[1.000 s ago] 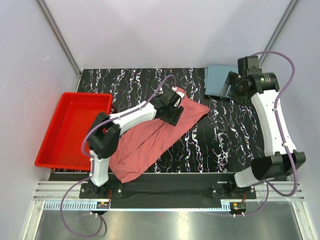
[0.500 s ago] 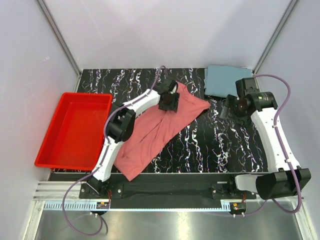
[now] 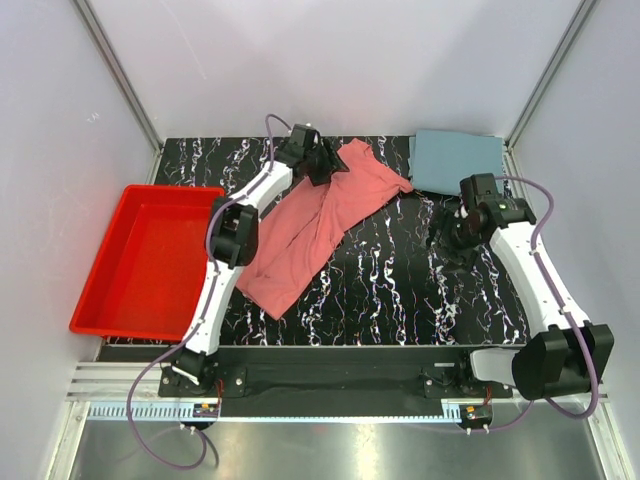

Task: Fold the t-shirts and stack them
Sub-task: Fold the tshirt

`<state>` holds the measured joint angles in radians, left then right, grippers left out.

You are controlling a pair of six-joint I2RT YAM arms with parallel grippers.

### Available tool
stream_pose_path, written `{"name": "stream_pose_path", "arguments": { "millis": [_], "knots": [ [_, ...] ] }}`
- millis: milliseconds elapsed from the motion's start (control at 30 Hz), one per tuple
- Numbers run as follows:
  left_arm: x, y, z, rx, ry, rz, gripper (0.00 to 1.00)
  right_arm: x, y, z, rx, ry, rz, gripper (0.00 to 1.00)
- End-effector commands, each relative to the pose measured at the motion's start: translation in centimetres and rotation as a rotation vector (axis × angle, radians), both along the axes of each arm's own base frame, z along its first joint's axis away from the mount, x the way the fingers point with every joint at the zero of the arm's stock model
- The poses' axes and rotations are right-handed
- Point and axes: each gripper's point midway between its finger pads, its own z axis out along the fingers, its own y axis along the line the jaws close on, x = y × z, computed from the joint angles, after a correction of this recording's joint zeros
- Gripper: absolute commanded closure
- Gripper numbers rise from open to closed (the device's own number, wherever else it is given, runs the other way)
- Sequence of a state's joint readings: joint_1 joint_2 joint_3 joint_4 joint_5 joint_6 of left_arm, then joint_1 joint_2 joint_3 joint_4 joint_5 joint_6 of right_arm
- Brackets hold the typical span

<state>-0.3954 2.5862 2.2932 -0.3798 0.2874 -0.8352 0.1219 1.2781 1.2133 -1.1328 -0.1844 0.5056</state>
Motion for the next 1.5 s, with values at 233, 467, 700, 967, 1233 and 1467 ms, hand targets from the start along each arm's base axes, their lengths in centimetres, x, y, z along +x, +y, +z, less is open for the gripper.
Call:
{"name": "stream_pose_path", "arguments": {
  "millis": [233, 467, 700, 967, 1233, 1467],
  "knots": [
    [-13.2, 5.0, 17.1, 0.173, -0.215, -0.219, 0.35, 7.2, 2.9, -4.1, 0.117, -0.08, -0.085, 0.23],
    [-23.1, 12.0, 12.0, 0.382, -0.109, -0.193, 0.35, 19.7, 2.6, -6.4, 0.029, -0.185, -0.217, 0.23],
    [-29.7, 13.1, 7.1, 0.465, -0.009, -0.247, 0.35, 28.9, 4.0, -8.8, 0.041, -0.248, -0.209, 0.27],
    [-33.7, 13.9, 3.9, 0.585, 0.071, -0.285, 0.36, 32.2, 5.4, -15.0, 0.074, -0.21, -0.175, 0.36],
    [-36.8, 15.4, 2.9, 0.55, 0.119, -0.243, 0.36, 38.8, 8.0, -15.3, 0.11, -0.351, -0.125, 0.72],
    [-37.5, 15.5, 3.0, 0.678, 0.1, -0.278, 0.34, 45.4, 7.1, -11.4, 0.184, -0.543, -0.189, 0.51]
  ]
}}
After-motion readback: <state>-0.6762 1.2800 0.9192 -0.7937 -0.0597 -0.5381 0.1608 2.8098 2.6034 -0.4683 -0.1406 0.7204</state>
